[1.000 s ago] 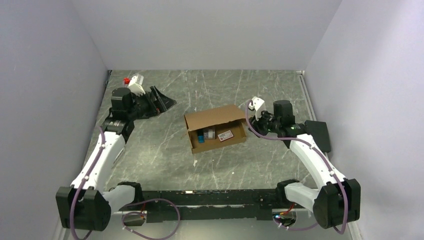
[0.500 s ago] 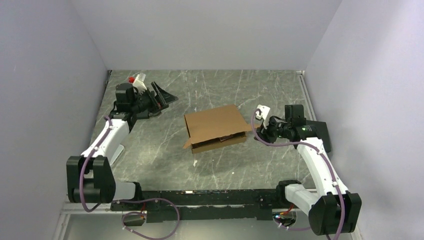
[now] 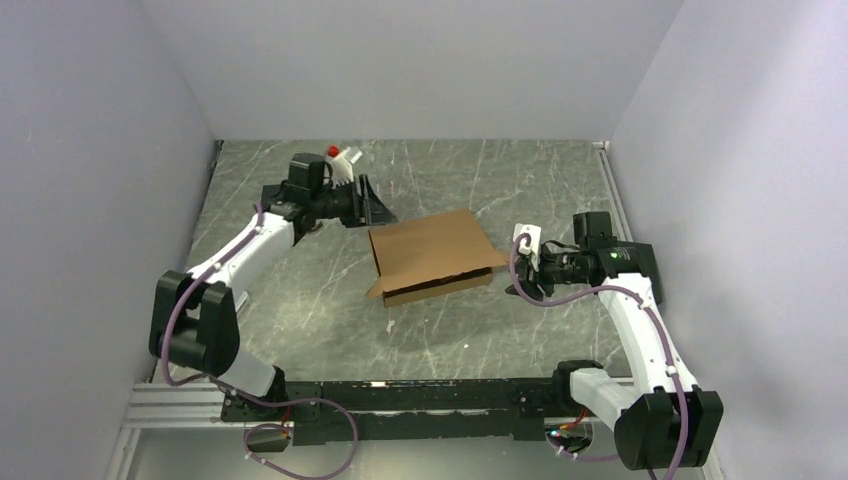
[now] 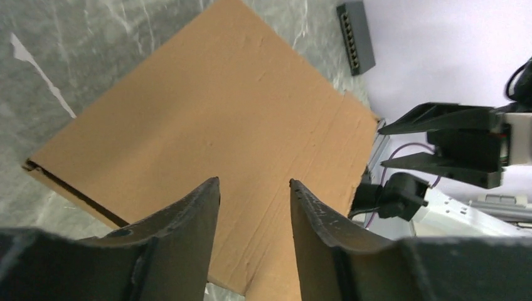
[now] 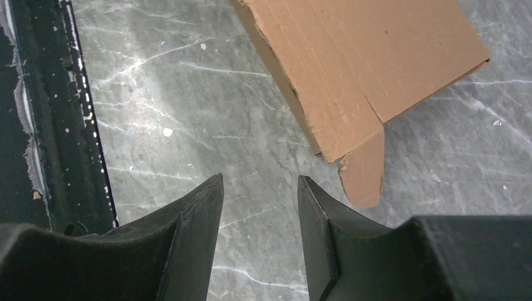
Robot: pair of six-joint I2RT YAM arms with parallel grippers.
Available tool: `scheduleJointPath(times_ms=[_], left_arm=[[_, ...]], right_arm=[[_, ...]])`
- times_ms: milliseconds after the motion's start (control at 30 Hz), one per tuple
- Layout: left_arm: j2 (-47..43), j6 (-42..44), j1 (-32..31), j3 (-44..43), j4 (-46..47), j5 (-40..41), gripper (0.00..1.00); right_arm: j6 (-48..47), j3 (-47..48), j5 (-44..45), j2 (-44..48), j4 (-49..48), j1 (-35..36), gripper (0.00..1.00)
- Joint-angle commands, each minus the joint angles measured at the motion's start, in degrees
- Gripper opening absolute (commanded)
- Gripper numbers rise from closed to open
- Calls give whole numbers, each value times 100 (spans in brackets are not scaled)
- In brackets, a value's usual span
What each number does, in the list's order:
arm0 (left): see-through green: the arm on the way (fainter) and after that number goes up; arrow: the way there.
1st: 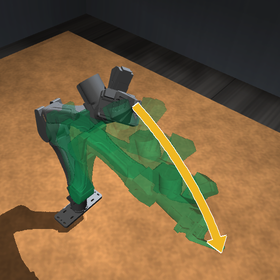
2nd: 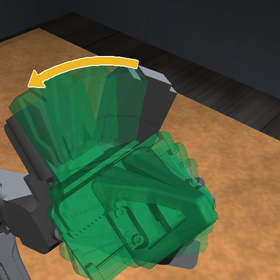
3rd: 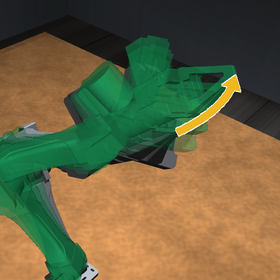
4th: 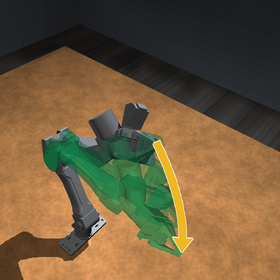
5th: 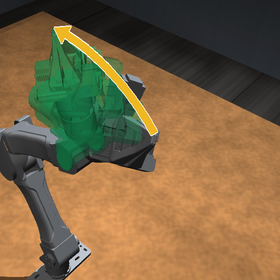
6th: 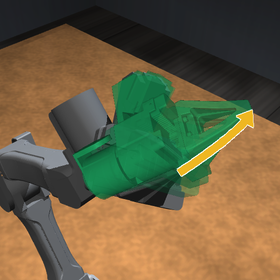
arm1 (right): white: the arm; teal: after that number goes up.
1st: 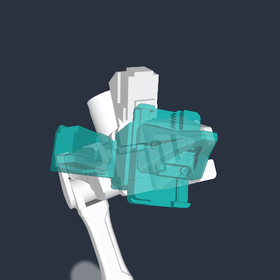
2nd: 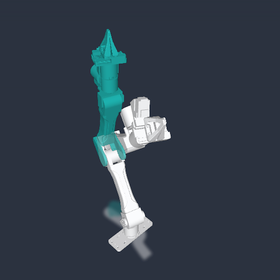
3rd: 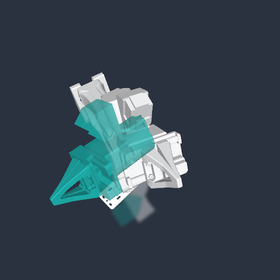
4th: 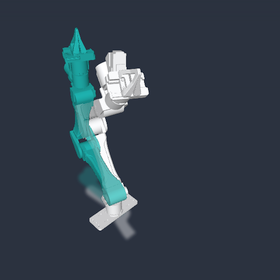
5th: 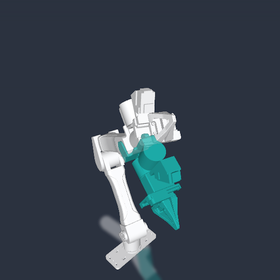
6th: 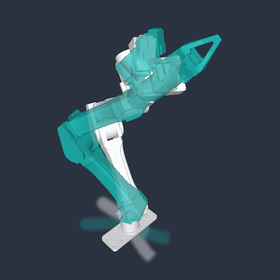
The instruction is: Fold the paper box
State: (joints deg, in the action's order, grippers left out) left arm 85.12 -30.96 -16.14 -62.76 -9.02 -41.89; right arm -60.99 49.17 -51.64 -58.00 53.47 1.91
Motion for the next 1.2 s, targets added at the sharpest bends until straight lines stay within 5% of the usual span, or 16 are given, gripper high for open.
scheduleJointPath(times_ms=[0,333,600,933,1167], left_arm=[[466,505,-318,-309,-450,-26,47],[1344,800,-774,-560,-956,233,44],[1594,905,-776,-558,-1110,412,44],[1745,908,-776,-442,-1030,457,44],[1753,864,-776,-377,-945,445,45]], right_arm=[[-592,226,-460,115,472,-118,51],[-421,308,-614,68,472,-156,49],[1268,707,-606,-217,-537,-156,45],[3281,399,1798,-1706,-2606,1173,20],[3529,419,2586,-2656,-2787,1336,17]])
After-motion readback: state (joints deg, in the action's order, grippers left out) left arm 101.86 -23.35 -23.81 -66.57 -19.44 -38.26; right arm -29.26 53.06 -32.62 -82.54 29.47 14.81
